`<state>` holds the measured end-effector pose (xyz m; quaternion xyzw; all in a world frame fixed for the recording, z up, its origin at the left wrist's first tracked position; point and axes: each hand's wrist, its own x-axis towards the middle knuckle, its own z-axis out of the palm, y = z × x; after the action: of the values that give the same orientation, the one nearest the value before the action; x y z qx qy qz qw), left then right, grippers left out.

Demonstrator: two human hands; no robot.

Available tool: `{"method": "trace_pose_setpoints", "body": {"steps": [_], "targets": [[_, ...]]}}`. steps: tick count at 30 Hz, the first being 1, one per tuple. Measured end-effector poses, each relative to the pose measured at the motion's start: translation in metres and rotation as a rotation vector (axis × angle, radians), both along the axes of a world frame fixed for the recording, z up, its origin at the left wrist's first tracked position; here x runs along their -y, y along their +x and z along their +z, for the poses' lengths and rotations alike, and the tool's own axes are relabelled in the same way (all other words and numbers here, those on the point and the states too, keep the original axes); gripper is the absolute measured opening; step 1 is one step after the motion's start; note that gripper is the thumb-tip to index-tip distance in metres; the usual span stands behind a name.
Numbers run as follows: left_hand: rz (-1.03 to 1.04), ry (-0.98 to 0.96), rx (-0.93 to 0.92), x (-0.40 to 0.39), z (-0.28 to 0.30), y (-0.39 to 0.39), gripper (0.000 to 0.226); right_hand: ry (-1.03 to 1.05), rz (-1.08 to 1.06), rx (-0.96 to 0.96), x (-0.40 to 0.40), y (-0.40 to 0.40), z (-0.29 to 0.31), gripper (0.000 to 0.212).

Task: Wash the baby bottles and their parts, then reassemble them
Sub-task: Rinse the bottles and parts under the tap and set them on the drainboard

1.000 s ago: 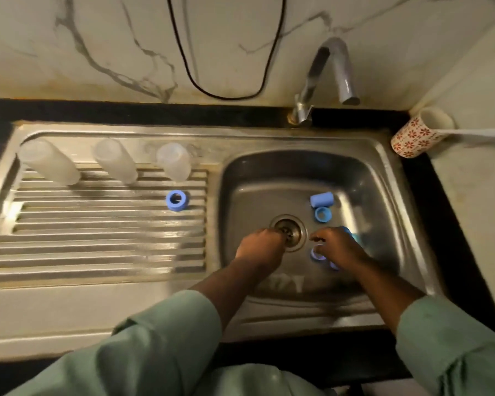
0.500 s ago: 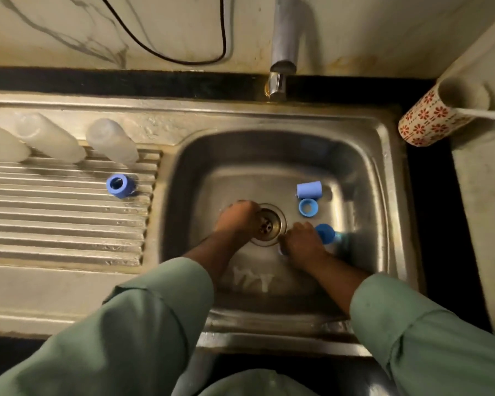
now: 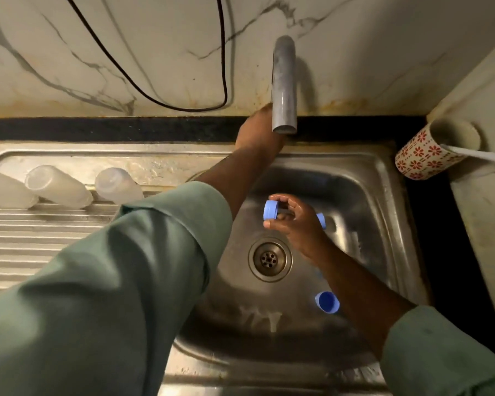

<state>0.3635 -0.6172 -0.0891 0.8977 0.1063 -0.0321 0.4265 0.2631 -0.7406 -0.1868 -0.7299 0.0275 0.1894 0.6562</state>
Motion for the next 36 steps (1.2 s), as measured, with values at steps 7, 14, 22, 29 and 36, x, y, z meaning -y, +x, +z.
{"method": "trace_pose_setpoints", "body": {"steps": [7,14,22,29,36], "targets": [[0.213,-0.095,-0.056,-0.028,-0.020,0.005,0.028,0.083,-0.044,-0.084,-0.003,0.008,-0.003,0.053],[0.225,-0.160,-0.079,-0.034,-0.032,0.014,0.034,0.156,-0.084,-0.127,-0.006,0.014,-0.016,0.034],[0.185,-0.138,-0.098,-0.034,-0.033,0.012,0.026,0.193,-0.077,-0.499,-0.023,0.023,-0.021,0.035],[0.166,-0.161,-0.139,-0.033,-0.027,0.011,0.021,0.504,-0.216,-0.487,-0.027,0.021,-0.011,0.012],[0.156,-0.157,-0.157,-0.034,-0.025,0.011,0.021,0.428,-0.207,-0.670,-0.022,0.018,-0.015,0.041]]}}
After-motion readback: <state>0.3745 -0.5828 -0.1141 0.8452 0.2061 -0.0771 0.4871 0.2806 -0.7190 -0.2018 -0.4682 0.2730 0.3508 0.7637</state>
